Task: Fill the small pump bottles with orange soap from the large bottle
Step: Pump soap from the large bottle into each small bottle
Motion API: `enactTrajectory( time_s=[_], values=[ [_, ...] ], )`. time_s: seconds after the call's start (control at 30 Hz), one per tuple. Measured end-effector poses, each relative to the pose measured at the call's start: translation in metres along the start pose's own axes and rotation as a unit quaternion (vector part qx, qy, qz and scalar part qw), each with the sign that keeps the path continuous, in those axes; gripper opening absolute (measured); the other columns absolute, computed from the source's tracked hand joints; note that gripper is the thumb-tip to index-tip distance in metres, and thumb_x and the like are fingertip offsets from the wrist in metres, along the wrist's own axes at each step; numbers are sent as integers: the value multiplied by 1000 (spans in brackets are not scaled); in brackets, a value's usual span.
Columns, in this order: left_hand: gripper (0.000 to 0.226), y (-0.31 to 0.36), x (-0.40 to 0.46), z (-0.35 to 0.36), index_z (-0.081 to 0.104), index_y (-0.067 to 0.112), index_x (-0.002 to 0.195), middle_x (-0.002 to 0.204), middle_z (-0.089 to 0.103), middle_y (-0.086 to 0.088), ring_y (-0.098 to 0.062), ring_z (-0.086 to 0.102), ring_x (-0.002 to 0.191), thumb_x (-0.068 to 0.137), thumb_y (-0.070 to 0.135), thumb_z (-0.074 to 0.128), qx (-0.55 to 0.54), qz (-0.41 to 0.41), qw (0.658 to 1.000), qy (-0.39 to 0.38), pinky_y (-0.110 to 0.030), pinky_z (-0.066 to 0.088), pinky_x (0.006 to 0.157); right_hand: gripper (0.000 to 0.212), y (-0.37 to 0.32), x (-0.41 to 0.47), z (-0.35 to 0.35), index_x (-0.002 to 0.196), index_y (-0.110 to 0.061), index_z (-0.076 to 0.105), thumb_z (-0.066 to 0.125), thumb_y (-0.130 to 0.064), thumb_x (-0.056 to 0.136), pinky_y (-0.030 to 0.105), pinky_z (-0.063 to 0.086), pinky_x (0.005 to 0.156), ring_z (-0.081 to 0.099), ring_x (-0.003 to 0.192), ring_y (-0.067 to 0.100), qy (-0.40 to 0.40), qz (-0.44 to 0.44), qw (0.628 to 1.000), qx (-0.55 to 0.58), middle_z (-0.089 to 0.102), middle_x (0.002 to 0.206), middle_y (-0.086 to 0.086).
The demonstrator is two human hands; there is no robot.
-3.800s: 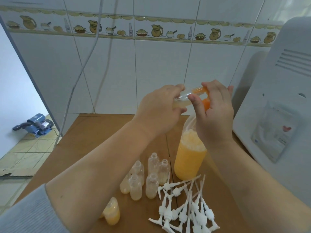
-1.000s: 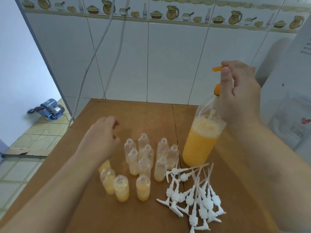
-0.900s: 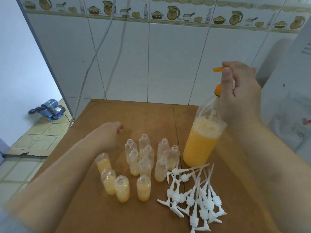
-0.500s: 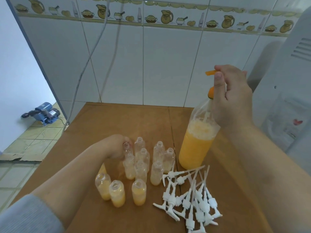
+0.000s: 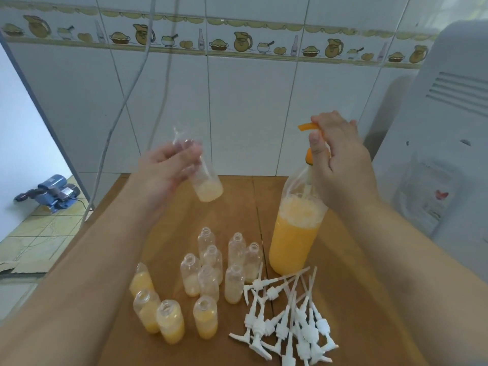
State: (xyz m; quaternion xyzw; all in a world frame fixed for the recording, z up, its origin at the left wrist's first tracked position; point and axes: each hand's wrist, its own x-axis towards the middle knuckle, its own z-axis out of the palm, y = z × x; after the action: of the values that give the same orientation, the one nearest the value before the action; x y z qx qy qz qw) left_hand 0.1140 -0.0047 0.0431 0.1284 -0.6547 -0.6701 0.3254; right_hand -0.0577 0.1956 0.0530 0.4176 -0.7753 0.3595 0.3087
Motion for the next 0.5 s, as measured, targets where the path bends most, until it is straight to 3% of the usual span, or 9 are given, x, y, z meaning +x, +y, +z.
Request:
enactTrajectory(
  time_s=[0.07,0.2,0.27,0.5],
  values=[
    [17,3,1,30,69,21,89,81,64,10,-9,61,82,78,34,70,-37,8,999,-17,-35,50,87,44,0,-1,-1,131,-8,51,30,-33,102,14,-1,114,37,132,18,5,0,1000,3,52,133,8],
    [24,-5,6,73,59,26,106,89,64,12,-4,62,82,85,38,65,202,73,973,-85,-25,52,77,47,0,-1,-3,131,-9,51,28,-37,101,17,-2,114,40,129,19,6,1,1000,2,52,131,7],
    [31,-7,10,85,55,30,109,91,62,7,-9,60,81,85,47,62,260,82,956,-105,-25,50,73,48,0,-2,-3,131,-10,51,27,-38,101,16,-2,114,40,128,17,6,-1,1000,-2,52,131,6],
    [35,-5,22,100,53,31,114,90,60,2,-7,54,77,86,51,59,290,102,943,-125,-28,48,76,45,0,-3,0,131,-12,52,29,-37,101,21,2,116,41,128,16,11,6,1000,12,52,130,5]
  ],
)
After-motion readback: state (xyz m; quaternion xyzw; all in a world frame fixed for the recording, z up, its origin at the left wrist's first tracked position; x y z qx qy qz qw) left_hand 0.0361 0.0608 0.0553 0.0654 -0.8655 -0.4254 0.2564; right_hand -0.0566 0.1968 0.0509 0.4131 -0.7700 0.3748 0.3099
